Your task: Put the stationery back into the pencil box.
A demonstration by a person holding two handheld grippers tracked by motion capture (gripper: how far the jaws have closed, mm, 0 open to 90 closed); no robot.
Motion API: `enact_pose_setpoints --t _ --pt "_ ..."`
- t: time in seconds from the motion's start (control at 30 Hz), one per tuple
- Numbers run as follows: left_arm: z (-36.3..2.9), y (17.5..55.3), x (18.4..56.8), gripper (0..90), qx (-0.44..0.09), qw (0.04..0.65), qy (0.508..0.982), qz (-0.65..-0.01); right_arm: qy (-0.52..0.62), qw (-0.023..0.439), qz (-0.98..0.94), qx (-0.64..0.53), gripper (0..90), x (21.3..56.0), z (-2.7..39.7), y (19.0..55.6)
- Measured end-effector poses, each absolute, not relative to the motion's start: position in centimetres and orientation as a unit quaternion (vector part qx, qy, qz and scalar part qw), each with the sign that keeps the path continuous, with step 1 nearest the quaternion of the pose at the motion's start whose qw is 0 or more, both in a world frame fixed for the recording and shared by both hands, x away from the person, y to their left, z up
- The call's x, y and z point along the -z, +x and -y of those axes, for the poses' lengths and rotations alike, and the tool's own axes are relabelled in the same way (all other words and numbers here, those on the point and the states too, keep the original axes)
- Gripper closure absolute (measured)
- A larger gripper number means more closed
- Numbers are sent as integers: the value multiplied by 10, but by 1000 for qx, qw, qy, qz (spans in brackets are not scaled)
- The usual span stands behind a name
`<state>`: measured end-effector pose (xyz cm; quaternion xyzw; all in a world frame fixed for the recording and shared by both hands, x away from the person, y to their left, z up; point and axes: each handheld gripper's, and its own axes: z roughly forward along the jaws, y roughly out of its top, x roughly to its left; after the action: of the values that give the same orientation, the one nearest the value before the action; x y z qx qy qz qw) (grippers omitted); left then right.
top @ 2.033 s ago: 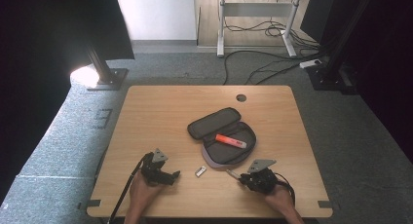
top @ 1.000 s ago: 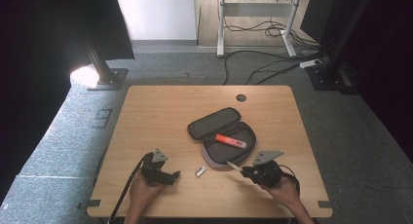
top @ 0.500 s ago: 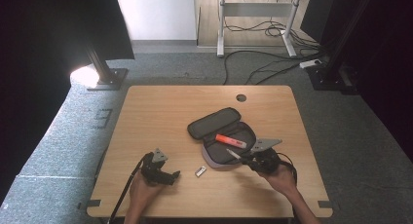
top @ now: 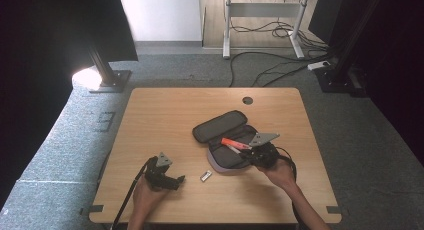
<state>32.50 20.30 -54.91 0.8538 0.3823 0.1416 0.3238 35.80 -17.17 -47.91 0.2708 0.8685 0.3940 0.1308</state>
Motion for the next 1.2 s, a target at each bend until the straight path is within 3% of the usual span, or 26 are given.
enact_pose_setpoints --t 1.2 --pt "-203 325 549 6 -142 324 853 -383 246 138 -886 -368 780 511 126 401"
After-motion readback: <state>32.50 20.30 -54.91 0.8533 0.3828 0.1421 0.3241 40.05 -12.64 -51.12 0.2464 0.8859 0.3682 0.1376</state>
